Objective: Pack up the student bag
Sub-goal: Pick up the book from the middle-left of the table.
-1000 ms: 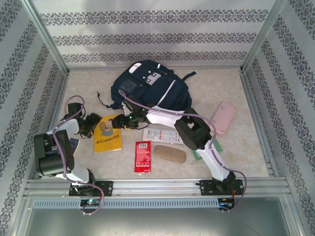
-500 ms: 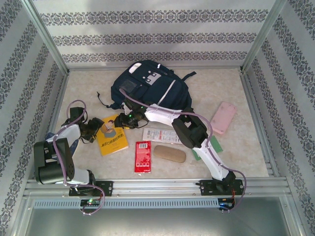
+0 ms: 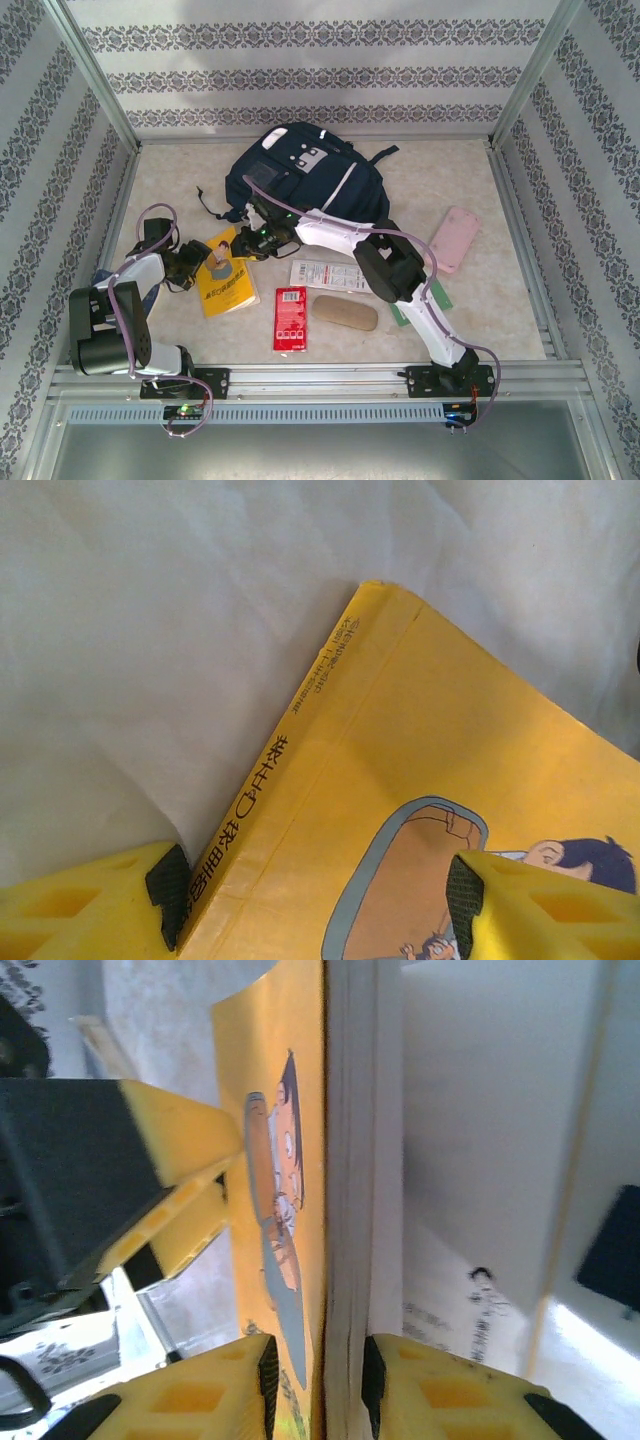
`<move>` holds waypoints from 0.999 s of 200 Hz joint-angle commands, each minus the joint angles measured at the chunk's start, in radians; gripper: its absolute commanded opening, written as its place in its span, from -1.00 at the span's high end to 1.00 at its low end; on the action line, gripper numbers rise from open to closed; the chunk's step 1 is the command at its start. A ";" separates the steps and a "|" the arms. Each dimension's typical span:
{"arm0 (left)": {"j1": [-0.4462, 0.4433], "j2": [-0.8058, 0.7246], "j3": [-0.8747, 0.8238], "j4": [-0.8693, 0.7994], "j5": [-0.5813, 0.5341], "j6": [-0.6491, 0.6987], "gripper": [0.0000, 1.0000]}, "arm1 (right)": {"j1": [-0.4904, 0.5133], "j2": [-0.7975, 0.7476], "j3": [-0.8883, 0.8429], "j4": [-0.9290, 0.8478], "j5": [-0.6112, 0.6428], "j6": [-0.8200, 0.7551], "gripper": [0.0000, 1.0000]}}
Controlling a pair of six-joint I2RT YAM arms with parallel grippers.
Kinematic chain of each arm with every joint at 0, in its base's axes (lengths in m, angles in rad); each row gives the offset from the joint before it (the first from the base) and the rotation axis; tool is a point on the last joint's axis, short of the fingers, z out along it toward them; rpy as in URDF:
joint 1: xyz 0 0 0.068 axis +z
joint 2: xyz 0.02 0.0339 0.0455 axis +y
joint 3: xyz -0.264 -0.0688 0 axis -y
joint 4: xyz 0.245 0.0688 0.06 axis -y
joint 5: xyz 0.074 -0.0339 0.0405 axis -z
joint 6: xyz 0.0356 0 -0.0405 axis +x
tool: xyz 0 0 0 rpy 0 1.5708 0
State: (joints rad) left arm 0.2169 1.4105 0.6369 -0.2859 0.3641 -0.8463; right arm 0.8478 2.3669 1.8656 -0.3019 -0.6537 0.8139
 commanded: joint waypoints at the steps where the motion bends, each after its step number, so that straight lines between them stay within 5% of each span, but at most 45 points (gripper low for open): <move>1: -0.049 0.008 -0.036 -0.076 0.108 -0.033 -0.40 | 0.041 0.007 0.038 0.050 -0.096 0.037 0.36; 81: -0.054 -0.050 -0.023 -0.133 0.088 -0.026 -0.39 | 0.045 0.113 0.119 -0.004 -0.074 0.029 0.50; 107: -0.054 -0.076 -0.015 -0.156 0.076 -0.015 -0.40 | 0.036 0.096 0.097 -0.015 -0.050 0.007 0.70; 138: -0.054 -0.140 0.064 -0.263 0.005 0.058 -0.44 | 0.016 0.043 0.056 -0.005 -0.035 -0.007 0.99; 200: -0.058 -0.342 0.174 -0.404 -0.117 0.098 -0.50 | -0.021 -0.187 -0.076 0.051 -0.029 -0.025 1.00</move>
State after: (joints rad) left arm 0.1711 1.1229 0.7876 -0.5922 0.2848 -0.7666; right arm 0.8463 2.3222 1.8362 -0.2810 -0.6926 0.8116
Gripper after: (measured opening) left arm 0.749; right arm 0.110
